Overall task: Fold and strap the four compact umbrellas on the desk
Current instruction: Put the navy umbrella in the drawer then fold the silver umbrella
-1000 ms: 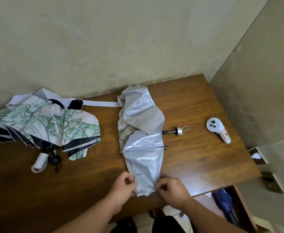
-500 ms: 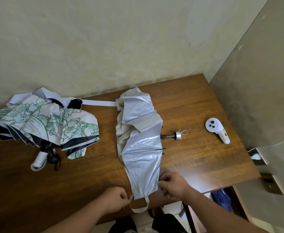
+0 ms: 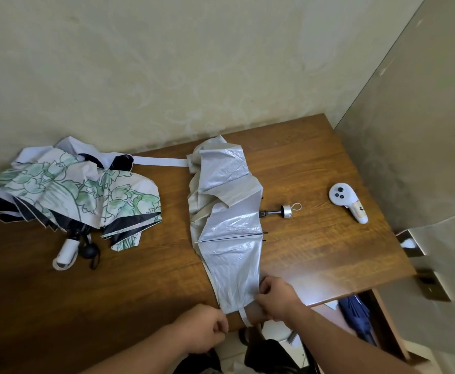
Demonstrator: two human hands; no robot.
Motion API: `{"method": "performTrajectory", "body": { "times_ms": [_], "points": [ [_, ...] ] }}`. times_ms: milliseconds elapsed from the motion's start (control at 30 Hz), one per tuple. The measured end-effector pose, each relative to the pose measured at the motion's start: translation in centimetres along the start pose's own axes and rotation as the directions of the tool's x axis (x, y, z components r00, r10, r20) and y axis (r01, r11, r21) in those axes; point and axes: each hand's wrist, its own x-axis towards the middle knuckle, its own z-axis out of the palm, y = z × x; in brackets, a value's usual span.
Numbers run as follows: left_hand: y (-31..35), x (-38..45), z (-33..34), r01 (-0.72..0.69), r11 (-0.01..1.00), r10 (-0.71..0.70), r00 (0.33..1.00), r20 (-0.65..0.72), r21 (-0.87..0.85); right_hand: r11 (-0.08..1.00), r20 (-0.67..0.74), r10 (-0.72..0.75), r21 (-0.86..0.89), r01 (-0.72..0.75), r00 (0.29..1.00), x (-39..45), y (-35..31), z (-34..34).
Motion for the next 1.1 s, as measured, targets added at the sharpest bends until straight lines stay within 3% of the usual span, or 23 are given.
{"method": "performTrajectory", "body": {
  "times_ms": [67, 133, 233, 300, 333, 433, 500, 567, 667, 833, 967, 1100],
  "points": [
    [0.4, -0.2, -2.0, -0.002, 0.998, -0.004, 0.993, -0.118, -0.058, 0.999, 0.013, -0.028, -0.028, 0.028, 1.0, -0.2, -0.2, -1.0],
    [1.4, 0.0, -5.2, -0.03, 0.973, -0.047, 0.946, -0.322, -0.231, 0.994, -0.004, -0.091, -0.062, 0.091, 0.996, -0.1, -1.7, -2.9],
    [3.8, 0.3, -10.9, -0.165, 0.92, -0.119, 0.746, -0.656, -0.355, 0.978, -0.096, -0.209, -0.013, 0.209, 0.973, -0.2, -6.2, -6.8],
    [5.6, 0.5, -14.0, -0.252, 0.911, -0.11, 0.615, -0.781, -0.326, 0.958, -0.202, -0.281, 0.001, 0.287, 0.938, 0.2, -9.7, -9.2],
    [6.5, 0.6, -15.2, -0.289, 0.91, -0.071, 0.597, -0.799, -0.297, 0.948, -0.239, -0.309, -0.004, 0.317, 0.921, 0.3, -11.4, -10.2],
    [9.1, 1.3, -17.5, -0.297, 0.941, 0.086, 0.679, -0.729, -0.165, 0.916, -0.217, -0.396, -0.022, 0.401, 0.892, 0.7, -15.8, -12.4],
    [10.2, 1.7, -17.9, -0.23, 0.968, 0.098, 0.711, -0.697, -0.098, 0.896, -0.127, -0.441, -0.017, 0.443, 0.888, 0.9, -17.7, -12.9],
    [10.5, 1.9, -18.2, -0.234, 0.959, 0.043, 0.678, -0.734, -0.16, 0.883, -0.077, -0.467, 0.009, 0.468, 0.881, 1.1, -18.4, -12.8],
    [9.4, 1.6, -18.9, -0.317, 0.902, -0.036, 0.621, -0.783, -0.292, 0.851, -0.192, -0.497, 0.085, 0.519, 0.846, 2.1, -18.3, -12.8],
    [7.7, -1.1, -19.6, -0.456, 0.737, -0.047, 0.702, -0.711, -0.499, 0.724, -0.18, -0.574, 0.344, 0.598, 0.799, 0.9, -16.9, -11.9],
    [6.9, -2.3, -18.1, -0.445, 0.731, -0.026, 0.739, -0.673, -0.517, 0.759, -0.056, -0.561, 0.363, 0.54, 0.826, 0.4, -15.7, -10.8],
    [6.6, -2.7, -16.5, -0.439, 0.695, -0.011, 0.785, -0.62, -0.569, 0.731, -0.098, -0.568, 0.396, 0.555, 0.818, 0.5, -14.9, -10.3]
  ]
}}
